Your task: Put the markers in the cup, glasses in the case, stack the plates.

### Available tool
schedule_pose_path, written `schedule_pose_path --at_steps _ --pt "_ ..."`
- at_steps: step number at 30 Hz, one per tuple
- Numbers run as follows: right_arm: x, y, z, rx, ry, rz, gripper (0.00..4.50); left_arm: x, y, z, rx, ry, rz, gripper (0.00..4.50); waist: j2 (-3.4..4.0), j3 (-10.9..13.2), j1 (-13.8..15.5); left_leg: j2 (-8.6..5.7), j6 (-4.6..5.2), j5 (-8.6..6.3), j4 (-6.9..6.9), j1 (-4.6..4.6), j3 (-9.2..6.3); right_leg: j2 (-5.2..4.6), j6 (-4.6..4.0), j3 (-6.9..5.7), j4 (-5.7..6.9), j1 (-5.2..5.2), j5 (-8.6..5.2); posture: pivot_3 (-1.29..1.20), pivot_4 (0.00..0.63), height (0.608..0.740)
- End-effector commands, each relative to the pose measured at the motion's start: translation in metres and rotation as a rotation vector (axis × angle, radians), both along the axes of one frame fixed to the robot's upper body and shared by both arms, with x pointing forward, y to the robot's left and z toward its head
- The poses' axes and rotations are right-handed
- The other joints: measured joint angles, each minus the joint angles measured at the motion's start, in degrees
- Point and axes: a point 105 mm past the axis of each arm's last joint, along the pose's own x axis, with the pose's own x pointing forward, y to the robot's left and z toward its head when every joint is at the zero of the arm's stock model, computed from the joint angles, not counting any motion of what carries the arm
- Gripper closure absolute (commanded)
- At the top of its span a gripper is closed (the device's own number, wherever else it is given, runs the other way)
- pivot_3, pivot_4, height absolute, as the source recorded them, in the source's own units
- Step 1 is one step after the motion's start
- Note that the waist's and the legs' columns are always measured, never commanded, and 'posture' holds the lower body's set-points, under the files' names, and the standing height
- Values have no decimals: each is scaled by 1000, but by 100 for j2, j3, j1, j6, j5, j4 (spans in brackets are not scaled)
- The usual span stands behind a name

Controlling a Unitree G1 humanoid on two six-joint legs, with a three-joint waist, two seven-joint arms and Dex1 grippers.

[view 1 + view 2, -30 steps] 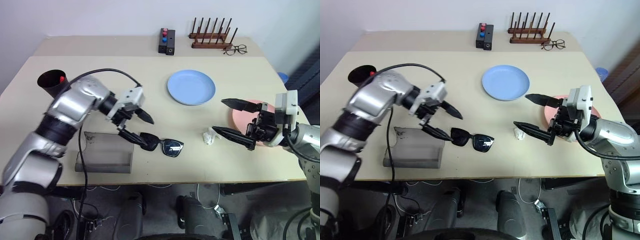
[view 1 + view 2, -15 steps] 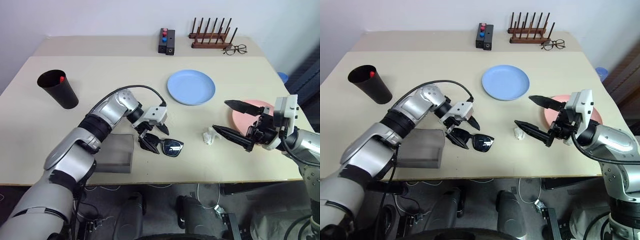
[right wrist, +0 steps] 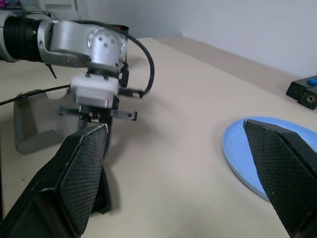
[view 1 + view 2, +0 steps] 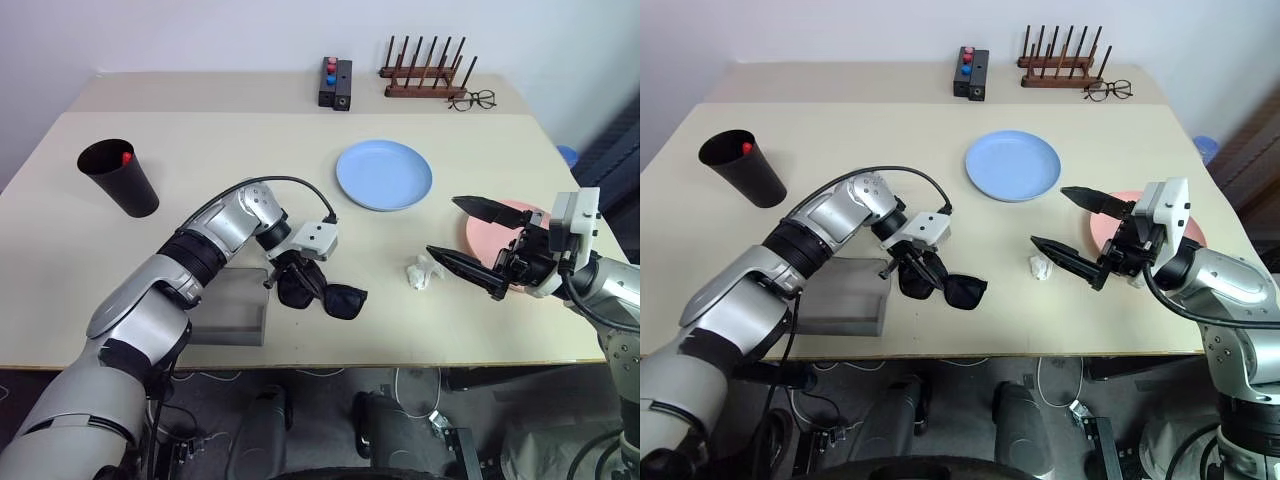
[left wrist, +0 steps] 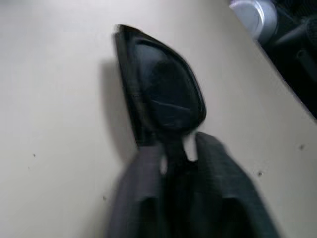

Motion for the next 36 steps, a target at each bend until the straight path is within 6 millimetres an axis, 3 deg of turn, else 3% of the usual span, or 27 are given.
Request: schedule_pose_path --at_steps 1,6,10,18,22,28,33,36 --pt "0 1 9 0 -50 2 0 1 5 -2 28 6 18 4495 0 0 -10 2 -1 -1 2 16 0 0 0 -2 -5 19 -1 0 150 740" --pt "3 0 10 -1 -53 0 0 0 -4 16 -45 60 49 4495 4 -1 -23 6 -2 -1 3 17 -2 -2 -4 -6 -49 49 2 0 150 740" --pt "5 2 10 0 -55 2 0 -1 -11 43 -121 130 95 4495 2 4 -20 0 8 -6 3 -4 -1 -5 -4 -6 -58 41 3 0 150 740" --pt "6 5 10 4 -55 11 0 -4 2 101 -222 236 181 4495 2 7 -58 1 19 -12 -5 -5 -2 0 11 -6 -48 30 -5 0 150 740" --pt "7 7 9 7 -53 21 0 -14 25 127 -251 297 230 4495 4 11 -106 4 19 -12 -10 -1 -2 1 11 -6 -46 29 -6 0 150 740" --pt "9 10 10 10 -55 33 0 -14 77 131 -146 234 380 4495 6 12 -163 4 19 -12 -17 3 -2 1 13 -5 -44 27 -7 0 150 740" --pt "9 12 9 14 -51 41 0 -28 116 124 -67 251 484 4495 3 15 -162 4 18 -13 -15 -1 0 -2 12 -5 -50 27 -8 0 150 740" --pt "9 13 7 12 -46 46 0 -38 139 107 -10 278 535 4495 4 14 -164 4 18 -13 -21 -5 3 -3 13 -4 -52 21 -8 0 150 740"
